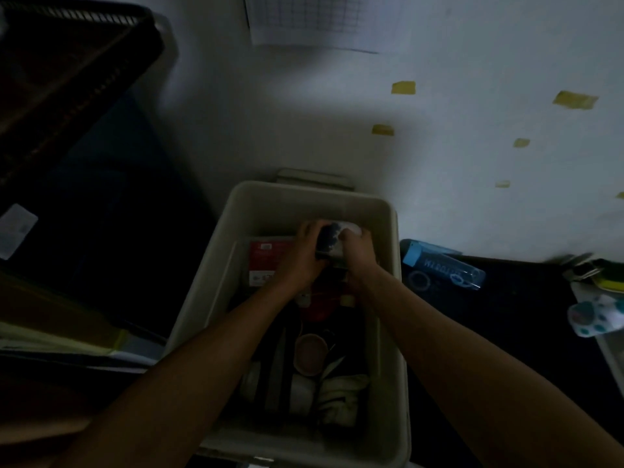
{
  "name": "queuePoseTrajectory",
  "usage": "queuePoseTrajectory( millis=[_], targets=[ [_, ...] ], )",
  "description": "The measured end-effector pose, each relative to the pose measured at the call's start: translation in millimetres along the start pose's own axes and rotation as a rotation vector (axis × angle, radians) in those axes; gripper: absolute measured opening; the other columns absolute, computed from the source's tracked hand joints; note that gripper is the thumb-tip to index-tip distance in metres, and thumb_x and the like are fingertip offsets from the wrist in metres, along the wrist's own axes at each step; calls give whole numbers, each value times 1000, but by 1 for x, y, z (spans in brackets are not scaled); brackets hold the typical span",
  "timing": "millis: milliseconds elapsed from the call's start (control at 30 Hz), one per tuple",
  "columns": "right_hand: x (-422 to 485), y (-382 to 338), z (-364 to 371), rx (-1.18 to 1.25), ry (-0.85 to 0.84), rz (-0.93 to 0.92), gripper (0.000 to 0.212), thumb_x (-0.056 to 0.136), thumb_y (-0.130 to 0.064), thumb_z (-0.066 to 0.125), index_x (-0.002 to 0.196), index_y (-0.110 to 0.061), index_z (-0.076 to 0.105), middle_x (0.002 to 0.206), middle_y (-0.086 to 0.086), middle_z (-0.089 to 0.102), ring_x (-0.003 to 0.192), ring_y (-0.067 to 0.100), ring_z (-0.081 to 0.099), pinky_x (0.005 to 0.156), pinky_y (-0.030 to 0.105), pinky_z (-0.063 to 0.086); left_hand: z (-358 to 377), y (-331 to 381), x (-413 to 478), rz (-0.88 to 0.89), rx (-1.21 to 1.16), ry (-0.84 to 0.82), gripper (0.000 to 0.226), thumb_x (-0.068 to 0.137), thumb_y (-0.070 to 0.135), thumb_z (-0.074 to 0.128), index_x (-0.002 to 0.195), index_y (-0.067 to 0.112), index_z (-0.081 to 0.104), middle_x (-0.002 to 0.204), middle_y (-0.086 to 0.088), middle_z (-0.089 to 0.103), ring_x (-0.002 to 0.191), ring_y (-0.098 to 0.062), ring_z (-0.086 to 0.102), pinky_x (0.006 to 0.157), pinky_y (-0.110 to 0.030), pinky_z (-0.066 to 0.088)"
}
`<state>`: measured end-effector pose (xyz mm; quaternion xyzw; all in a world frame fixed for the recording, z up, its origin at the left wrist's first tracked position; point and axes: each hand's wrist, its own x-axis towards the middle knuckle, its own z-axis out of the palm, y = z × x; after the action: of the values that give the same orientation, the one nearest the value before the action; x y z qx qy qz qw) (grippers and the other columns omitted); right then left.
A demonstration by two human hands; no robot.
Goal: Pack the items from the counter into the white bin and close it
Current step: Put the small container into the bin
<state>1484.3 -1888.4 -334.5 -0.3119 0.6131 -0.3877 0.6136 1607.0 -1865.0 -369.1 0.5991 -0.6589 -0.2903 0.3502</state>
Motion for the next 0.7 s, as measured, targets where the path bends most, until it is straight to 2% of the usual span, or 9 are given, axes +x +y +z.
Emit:
queuePoseTrajectory(
  millis=[100, 167, 200, 267, 333, 400, 533, 600, 700],
  targets=[
    [6, 7, 1, 23, 53, 65, 50, 94, -24, 50, 141, -14, 37, 111, 6, 56, 88, 18, 58, 79, 37, 54, 7, -2, 2, 28, 114, 20, 58, 79, 7, 69, 130, 23, 46, 132, -4, 46, 113, -22, 54, 91, -35, 49],
    [8, 14, 2, 40, 99, 85, 48, 96, -23, 49, 141, -12, 37, 115, 7, 56, 85, 17, 58, 70, 33, 53, 9, 0, 5, 97, 219, 50, 55, 75, 8, 67, 127, 19, 50, 126, -6, 52, 110, -24, 52, 88, -39, 48],
    [9, 18, 3, 58, 110, 79, 46, 96, -22, 49, 140, -12, 39, 118, 8, 57, 88, 18, 60, 71, 33, 53, 10, 0, 7, 134, 281, 56, 54, 73, 9, 66, 125, 18, 51, 123, -6, 54, 108, -25, 51, 87, -40, 46],
    [11, 25, 4, 48, 113, 32, 38, 95, -18, 50, 132, -9, 50, 124, 11, 61, 100, 25, 63, 86, 41, 55, 10, 2, 10, 158, 420, 63, 49, 72, 17, 65, 120, 20, 52, 119, -3, 57, 107, -25, 49, 86, -38, 41],
    [10, 31, 5, 15, 104, -34, 21, 96, -13, 51, 113, -12, 63, 116, 13, 66, 103, 27, 65, 95, 44, 53, 11, 0, 13, 134, 541, 72, 44, 73, 30, 63, 116, 22, 54, 116, 0, 60, 107, -25, 50, 88, -37, 33],
    [9, 34, 6, -21, 131, -70, 14, 98, -14, 51, 100, -19, 64, 109, 11, 68, 99, 25, 66, 94, 43, 54, 13, -3, 13, 88, 581, 68, 44, 75, 38, 62, 114, 22, 53, 116, 0, 62, 108, -25, 51, 92, -40, 30],
    [14, 41, 5, -65, 175, -70, 18, 98, -22, 52, 107, -14, 65, 106, 7, 69, 92, 19, 65, 89, 38, 55, 21, -9, 14, 76, 551, 78, 46, 73, 42, 63, 111, 20, 52, 114, -3, 62, 112, -26, 50, 97, -45, 25],
    [16, 42, 6, -102, 196, -71, 13, 98, -22, 51, 101, -18, 63, 107, 8, 68, 90, 19, 64, 89, 38, 55, 24, -13, 15, 48, 602, 38, 46, 76, 42, 61, 113, 17, 51, 117, -5, 60, 117, -27, 47, 100, -48, 22],
    [19, 47, 8, -110, 172, -51, 14, 101, -20, 48, 100, -18, 62, 106, 9, 67, 98, 26, 65, 91, 42, 54, 26, -21, 16, -3, 660, -40, 52, 82, 45, 59, 124, 16, 48, 128, -5, 55, 127, -26, 40, 107, -52, 15]
  ],
)
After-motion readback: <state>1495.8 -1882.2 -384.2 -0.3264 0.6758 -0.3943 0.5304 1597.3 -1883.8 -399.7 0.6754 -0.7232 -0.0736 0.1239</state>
